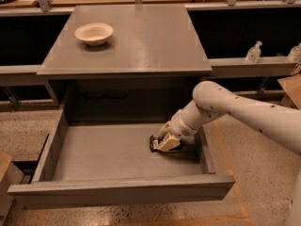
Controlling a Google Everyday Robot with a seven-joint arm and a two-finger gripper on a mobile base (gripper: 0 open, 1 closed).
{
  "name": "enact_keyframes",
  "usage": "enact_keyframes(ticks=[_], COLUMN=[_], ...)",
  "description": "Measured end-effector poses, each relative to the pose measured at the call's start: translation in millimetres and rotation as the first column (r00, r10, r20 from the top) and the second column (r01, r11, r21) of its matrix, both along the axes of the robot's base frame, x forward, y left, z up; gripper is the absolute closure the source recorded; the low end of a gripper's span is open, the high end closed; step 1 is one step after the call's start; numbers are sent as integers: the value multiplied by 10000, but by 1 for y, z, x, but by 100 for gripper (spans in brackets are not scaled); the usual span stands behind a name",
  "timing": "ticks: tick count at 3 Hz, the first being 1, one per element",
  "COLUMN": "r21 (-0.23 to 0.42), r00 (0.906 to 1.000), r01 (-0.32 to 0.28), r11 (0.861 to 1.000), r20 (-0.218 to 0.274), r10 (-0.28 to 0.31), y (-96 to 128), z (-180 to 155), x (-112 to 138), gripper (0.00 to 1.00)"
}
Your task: Pick rxbar chocolate from top drawer and place on counter
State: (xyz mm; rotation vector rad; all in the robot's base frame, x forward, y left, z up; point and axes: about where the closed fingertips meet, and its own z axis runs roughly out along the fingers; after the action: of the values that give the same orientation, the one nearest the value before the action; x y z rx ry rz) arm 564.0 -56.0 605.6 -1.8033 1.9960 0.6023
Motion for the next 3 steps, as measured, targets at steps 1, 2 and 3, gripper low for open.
enact_keyframes(ticks=[1,2,3], r21=[768,1745,2149], r00=[9961,9778,9543], r01=[82,-60,-516], r11=[9970,9846,9753], r20=[873,2075,2986], r10=[-149,-308,-153], y=[2,2,2], z=[66,156,227], x=[4,6,7], gripper=[100,100,100])
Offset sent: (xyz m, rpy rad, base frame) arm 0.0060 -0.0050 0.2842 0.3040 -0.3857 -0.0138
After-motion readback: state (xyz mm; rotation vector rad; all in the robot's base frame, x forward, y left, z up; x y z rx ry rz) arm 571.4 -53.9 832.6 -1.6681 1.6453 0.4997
